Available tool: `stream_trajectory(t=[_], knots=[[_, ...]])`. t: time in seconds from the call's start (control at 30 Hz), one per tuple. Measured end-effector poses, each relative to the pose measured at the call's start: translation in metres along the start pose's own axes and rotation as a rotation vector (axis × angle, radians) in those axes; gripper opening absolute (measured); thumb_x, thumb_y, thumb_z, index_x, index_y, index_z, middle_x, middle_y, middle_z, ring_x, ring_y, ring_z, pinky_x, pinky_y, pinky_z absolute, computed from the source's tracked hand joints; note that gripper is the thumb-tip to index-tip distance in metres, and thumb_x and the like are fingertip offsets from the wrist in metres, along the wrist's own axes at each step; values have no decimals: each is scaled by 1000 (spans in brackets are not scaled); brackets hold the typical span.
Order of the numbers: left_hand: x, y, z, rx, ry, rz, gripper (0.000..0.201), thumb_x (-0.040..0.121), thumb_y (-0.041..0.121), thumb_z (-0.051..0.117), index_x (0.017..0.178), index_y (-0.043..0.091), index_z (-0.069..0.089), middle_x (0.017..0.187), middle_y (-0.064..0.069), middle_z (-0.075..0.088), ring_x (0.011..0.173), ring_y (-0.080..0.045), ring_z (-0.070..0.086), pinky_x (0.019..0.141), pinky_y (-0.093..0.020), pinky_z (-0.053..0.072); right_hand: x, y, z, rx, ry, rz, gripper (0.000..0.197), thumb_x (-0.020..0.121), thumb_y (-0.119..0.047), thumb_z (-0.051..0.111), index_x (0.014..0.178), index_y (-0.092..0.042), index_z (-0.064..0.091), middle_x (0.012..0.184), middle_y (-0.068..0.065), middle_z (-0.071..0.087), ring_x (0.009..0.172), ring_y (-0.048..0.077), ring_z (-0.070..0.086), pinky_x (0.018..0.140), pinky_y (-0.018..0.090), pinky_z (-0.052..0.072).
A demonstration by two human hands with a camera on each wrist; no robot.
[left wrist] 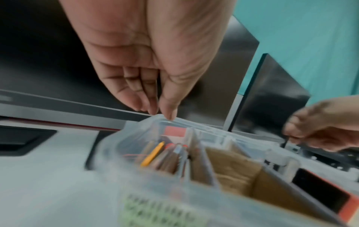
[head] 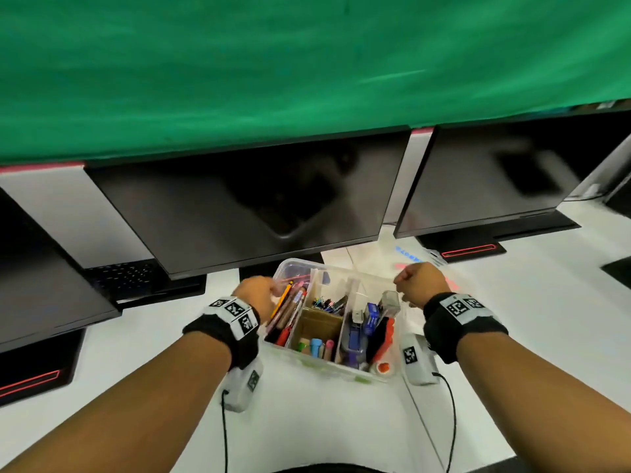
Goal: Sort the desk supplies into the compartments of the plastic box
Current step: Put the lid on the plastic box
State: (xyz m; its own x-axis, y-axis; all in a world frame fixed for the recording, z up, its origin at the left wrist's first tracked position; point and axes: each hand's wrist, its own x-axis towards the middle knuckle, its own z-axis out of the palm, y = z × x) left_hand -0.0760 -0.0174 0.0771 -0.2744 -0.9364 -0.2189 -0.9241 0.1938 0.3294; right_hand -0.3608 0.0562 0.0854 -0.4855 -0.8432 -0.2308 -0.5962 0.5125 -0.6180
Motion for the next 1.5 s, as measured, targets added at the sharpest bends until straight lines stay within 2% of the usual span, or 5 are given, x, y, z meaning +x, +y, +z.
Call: stream_trajectory(t=[0.33, 0.8, 1.23, 1.33, 1.5], knots=[[-12, -19, 30, -62, 2, -214, 36, 93, 9, 47, 128, 15, 53, 117, -10, 66, 109, -27, 61, 91, -29, 47, 10, 117, 38, -590, -325, 15, 83, 83, -47, 65, 148, -15, 24, 150, 7, 34, 137, 25, 34, 113, 32, 29], [-33, 2, 26, 79, -49, -363, 34, 94, 11, 47, 127, 8, 40, 117, -15, 62, 107, -30, 61, 90, -35, 47, 10, 167, 39, -998, -170, -255, 32, 93, -14, 34, 122, -18, 48, 125, -1, 53, 120, 20, 45, 92, 32, 42], [-30, -7, 27, -33, -64, -390, 32, 92, 10, 50, 124, 9, 42, 118, -13, 62, 106, -27, 61, 88, -32, 48, -21, 64, -114, -18, 405, -464, 25, 87, 2, 60, 73, -12, 44, 67, 5, 56, 60, 29, 53, 58, 26, 36], [-30, -8, 21, -192, -4, -310, 46, 88, 12, 61, 131, 15, 43, 132, -9, 56, 117, -25, 56, 97, -31, 45, -47, 28, -145, 192, 370, -584, 30, 86, -4, 63, 69, -20, 45, 64, -5, 59, 59, 0, 55, 52, 6, 38], [-36, 25, -29, -913, 77, 35, 88, 69, 41, 77, 143, 28, 32, 144, 3, 43, 134, -14, 41, 110, -38, 37, -52, -4, -151, 875, 29, -576, 21, 70, -21, 72, 71, -23, 52, 64, 3, 68, 59, 12, 67, 54, 16, 53]])
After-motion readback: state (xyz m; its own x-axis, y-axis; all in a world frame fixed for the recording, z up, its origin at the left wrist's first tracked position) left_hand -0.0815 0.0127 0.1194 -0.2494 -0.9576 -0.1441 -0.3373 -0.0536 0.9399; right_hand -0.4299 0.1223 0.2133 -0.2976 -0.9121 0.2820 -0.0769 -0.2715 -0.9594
